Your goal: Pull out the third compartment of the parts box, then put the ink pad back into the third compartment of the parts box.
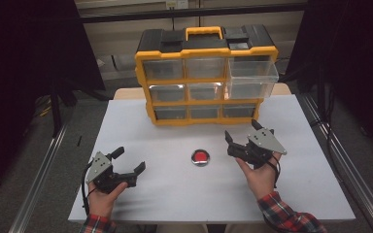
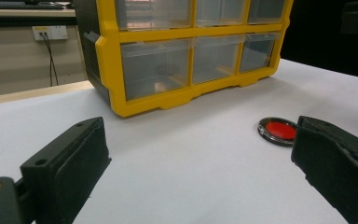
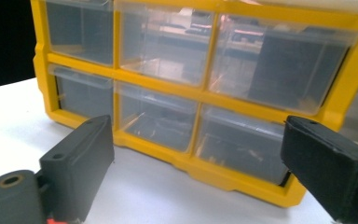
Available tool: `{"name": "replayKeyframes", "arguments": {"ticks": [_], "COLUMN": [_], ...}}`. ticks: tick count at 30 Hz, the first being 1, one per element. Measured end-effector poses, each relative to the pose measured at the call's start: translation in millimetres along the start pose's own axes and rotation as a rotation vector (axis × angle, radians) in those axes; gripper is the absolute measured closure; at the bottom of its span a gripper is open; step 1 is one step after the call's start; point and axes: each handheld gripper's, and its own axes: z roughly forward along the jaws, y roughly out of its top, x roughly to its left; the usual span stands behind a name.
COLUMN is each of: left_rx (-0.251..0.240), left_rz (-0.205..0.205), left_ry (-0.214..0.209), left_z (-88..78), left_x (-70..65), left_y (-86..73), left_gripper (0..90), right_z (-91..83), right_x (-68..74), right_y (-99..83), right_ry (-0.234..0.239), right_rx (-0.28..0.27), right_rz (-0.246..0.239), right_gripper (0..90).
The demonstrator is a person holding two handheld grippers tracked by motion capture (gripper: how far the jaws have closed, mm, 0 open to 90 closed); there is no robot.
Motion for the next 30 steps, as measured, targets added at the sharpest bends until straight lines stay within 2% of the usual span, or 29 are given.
{"name": "replayKeyframes", "arguments": {"ticks": [3,5,8,11,15,17,24,26,30], "left_rx": [-0.005,-0.002,-0.003,0.001,-0.003,-0.005,-0.003,0.002,0.003], "left_rz": [-0.004,0.007,0.006,0.008,0.001,-0.001,0.006,0.020,0.015], "left_ry": [-0.007,-0.007,-0.007,-0.009,-0.011,-0.011,-0.012,-0.012,-0.009], "left_z": [1.4,1.5,1.0,-0.4,-0.1,-0.2,-1.6,-2.5,-2.6], "left_x": [-0.3,0.0,0.1,0.6,0.3,0.1,0.4,1.2,0.8], "left_y": [0.0,0.2,0.1,0.2,0.1,0.0,-0.6,-0.3,-0.7], "left_gripper": [3.7,3.8,3.8,3.8,3.8,3.8,3.8,3.8,3.8], "right_z": [2.6,4.6,7.4,10.6,15.1,17.0,26.5,29.0,31.7], "right_x": [1.2,2.2,3.2,5.9,10.6,13.0,23.3,26.2,31.2], "right_y": [-3.4,-5.6,-8.1,-9.8,-12.1,-13.5,-15.3,-15.7,-14.9], "right_ry": [0.027,0.039,0.083,0.095,0.144,0.164,0.282,0.311,0.359], "right_rx": [0.010,0.020,0.043,0.054,0.093,0.117,0.187,0.195,0.206], "right_rz": [0.024,0.053,0.087,0.086,0.097,0.086,0.110,0.090,0.070], "right_gripper": [6.6,5.3,5.2,5.1,6.7,6.7,6.9,6.8,6.8]}}
